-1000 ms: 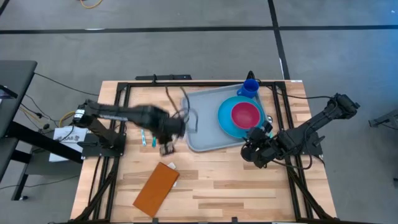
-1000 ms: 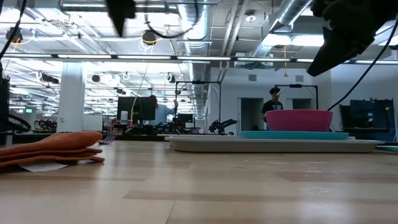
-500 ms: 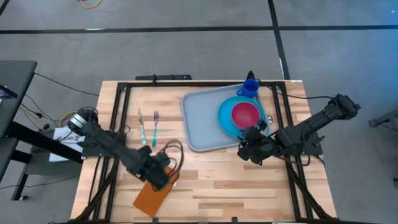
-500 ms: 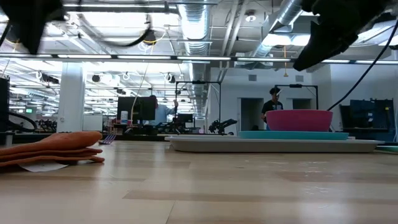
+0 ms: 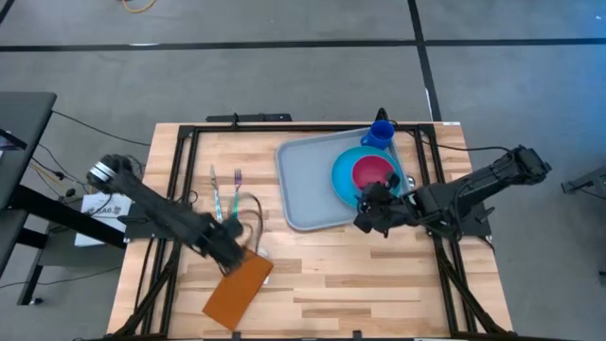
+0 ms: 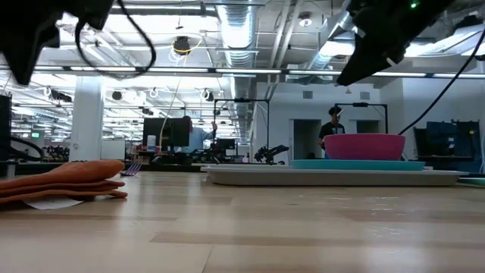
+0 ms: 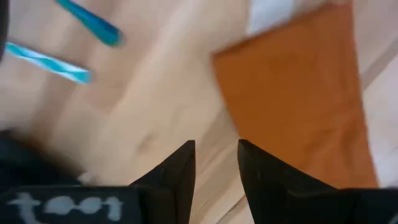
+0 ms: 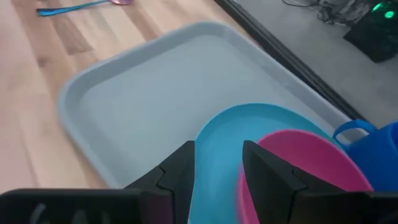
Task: Set up tray
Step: Put the orange table napkin to the left of blue plate on the gray serving tray
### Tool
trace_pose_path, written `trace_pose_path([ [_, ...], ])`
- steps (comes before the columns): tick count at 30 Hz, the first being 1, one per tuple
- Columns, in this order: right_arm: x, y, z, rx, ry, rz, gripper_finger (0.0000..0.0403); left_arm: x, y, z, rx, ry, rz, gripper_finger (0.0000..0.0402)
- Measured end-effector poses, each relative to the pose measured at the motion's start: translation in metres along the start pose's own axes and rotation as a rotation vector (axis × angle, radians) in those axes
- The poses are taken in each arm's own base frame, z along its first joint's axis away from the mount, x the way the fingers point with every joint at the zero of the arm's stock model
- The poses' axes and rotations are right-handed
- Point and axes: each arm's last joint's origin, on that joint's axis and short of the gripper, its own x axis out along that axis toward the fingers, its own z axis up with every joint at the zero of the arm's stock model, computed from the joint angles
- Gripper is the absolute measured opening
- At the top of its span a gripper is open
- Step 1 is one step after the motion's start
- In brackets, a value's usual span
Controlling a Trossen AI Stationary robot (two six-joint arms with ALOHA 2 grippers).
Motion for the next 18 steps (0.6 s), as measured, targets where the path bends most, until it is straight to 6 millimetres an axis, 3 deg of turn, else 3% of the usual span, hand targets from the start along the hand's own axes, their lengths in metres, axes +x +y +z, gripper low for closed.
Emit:
trace_pose_path([
  [3, 0.005, -0.006, 0.003, -0.005, 0.005, -0.025, 0.0127, -0.025, 0.028, -0.001, -0.030, -0.105, -0.011, 0.0110],
  [6, 0.010, -0.011, 0.005, -0.012, 0.014, -0.051, 0.0127, -0.028, 0.051, -0.006, -0.096, -0.254, -0.029, 0.0110],
  [9, 0.014, -0.016, 0.007, -0.019, 0.022, -0.074, 0.0127, -0.007, 0.062, -0.012, -0.146, -0.320, -0.127, 0.0110],
  [14, 0.019, -0.023, 0.009, 0.001, 0.033, -0.101, 0.0127, 0.042, 0.061, -0.016, -0.120, -0.372, -0.370, 0.0110],
  [18, 0.022, -0.027, 0.011, 0.016, 0.038, -0.117, 0.0127, 0.077, 0.067, -0.020, -0.123, -0.341, -0.411, 0.0110],
])
